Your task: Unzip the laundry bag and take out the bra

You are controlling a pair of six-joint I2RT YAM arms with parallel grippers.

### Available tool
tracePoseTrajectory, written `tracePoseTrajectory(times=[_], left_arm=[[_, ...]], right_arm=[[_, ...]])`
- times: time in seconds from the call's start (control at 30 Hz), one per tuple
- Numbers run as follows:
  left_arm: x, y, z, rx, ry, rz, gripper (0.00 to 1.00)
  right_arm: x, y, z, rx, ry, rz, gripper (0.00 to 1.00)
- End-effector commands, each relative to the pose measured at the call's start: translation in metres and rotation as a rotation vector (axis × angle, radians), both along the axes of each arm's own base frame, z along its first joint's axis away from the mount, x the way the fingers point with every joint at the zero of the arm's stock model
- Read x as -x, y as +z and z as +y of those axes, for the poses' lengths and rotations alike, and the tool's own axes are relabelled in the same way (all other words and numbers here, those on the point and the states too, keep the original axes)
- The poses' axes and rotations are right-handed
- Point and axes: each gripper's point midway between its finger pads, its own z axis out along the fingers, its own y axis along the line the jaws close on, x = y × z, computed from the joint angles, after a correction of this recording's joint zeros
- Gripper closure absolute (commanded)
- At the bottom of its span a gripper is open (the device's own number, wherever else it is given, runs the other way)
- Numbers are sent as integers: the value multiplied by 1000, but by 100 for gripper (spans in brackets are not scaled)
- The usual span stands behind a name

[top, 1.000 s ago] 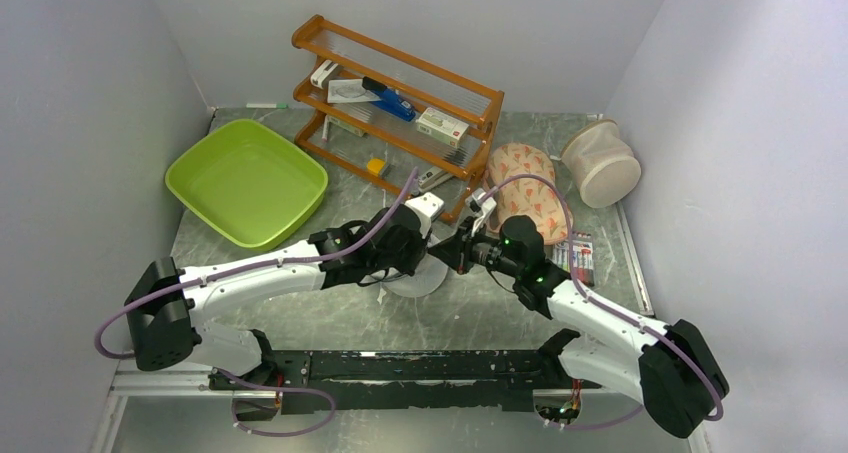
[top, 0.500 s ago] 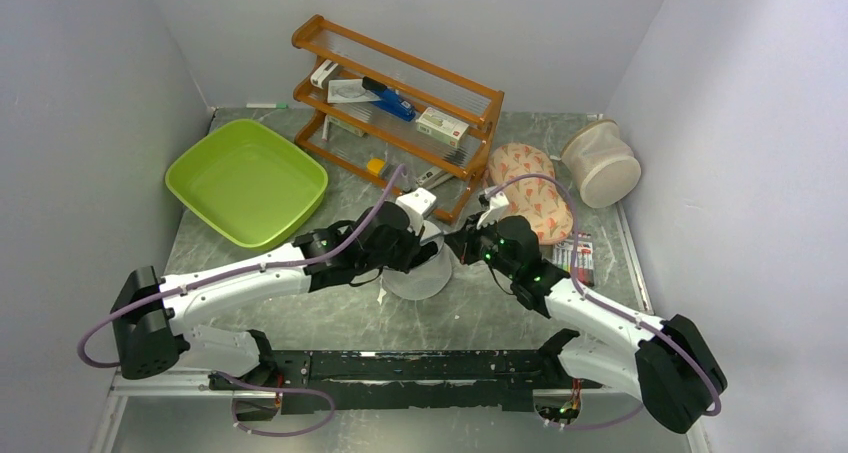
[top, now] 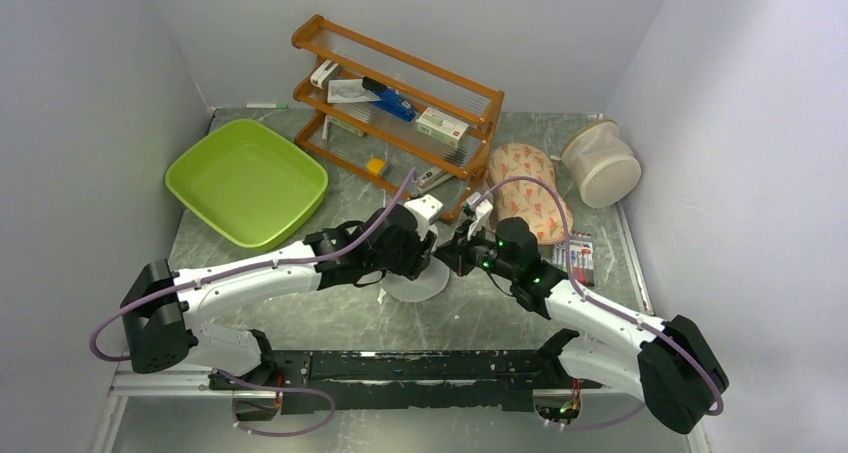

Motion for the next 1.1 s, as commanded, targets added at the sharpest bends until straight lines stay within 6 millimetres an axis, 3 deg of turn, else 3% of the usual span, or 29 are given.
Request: tracePoseTrajectory(times=[0.0, 0.1, 0.2, 0.4, 0.5, 0.63, 0.9, 1.0, 1.07], left_arm=[[-4, 29, -23, 80, -47, -29, 39], [-5, 24, -24, 65, -47, -26, 35], [-5, 16, -22, 39, -39, -15, 39], [-8, 6, -7, -5, 12, -17, 69], [-9, 11, -1, 5, 33, -37, 82], [-12, 20, 7, 8, 59, -67, 92], [-14, 24, 20, -6, 93, -94, 93], [-12, 20, 25, -17, 101, -85, 93], [-10, 18, 25, -17, 96, -76, 93]], right_arm=[[18, 19, 15, -28, 119, -58, 100], [22, 27, 18, -58, 125, -67, 100], [25, 34, 21, -97, 138, -72, 100], [23, 36, 22, -117, 119, -66, 100], [15, 29, 16, -86, 62, -58, 100], [-5, 12, -2, -18, -100, -11, 100], [-36, -16, -43, 65, -401, 102, 100], [-39, -13, -45, 32, -395, 112, 100], [-31, -6, -33, -3, -303, 91, 100]])
